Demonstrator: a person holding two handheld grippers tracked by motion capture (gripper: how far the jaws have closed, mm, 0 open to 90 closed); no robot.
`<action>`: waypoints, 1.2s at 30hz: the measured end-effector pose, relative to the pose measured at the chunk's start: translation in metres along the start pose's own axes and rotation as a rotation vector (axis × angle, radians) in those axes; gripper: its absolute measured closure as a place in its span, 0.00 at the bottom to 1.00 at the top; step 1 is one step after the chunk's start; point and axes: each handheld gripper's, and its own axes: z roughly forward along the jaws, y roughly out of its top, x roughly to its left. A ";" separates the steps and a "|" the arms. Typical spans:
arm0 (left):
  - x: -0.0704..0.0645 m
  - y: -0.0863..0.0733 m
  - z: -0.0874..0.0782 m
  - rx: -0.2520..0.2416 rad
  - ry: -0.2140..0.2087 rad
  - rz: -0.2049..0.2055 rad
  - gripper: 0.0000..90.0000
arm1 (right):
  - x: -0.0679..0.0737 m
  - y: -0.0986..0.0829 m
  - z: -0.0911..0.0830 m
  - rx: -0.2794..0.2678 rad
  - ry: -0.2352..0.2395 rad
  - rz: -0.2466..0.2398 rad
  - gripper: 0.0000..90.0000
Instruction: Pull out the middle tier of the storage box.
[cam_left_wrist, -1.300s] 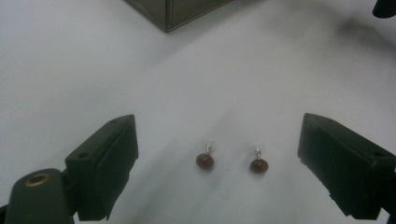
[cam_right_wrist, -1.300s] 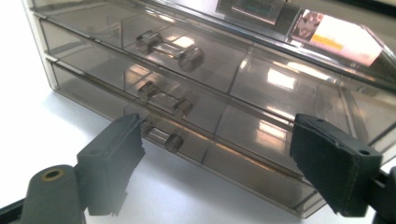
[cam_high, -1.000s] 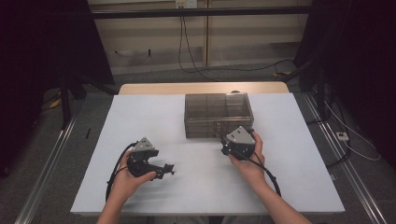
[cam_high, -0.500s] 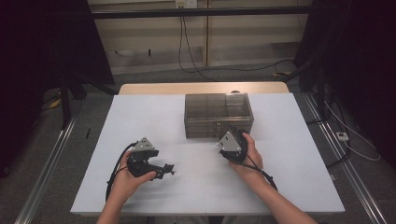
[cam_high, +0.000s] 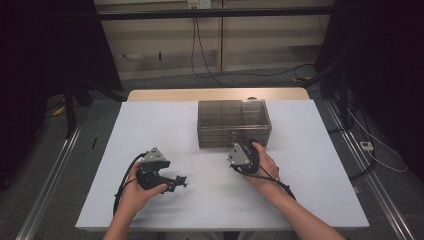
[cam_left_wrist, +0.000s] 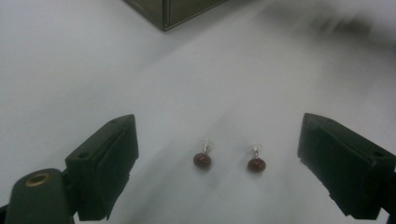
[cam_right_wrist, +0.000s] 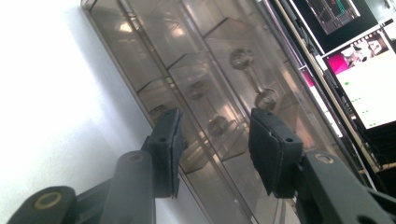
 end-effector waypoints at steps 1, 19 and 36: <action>0.000 0.000 0.000 0.001 0.001 0.001 0.14 | 0.001 0.000 0.001 0.007 0.006 -0.020 0.63; 0.000 0.000 0.000 -0.001 -0.007 -0.003 0.14 | 0.003 0.002 0.012 0.022 -0.013 -0.225 0.68; 0.000 0.001 -0.001 -0.009 -0.007 -0.009 0.14 | 0.007 0.001 0.016 0.024 -0.037 -0.334 0.78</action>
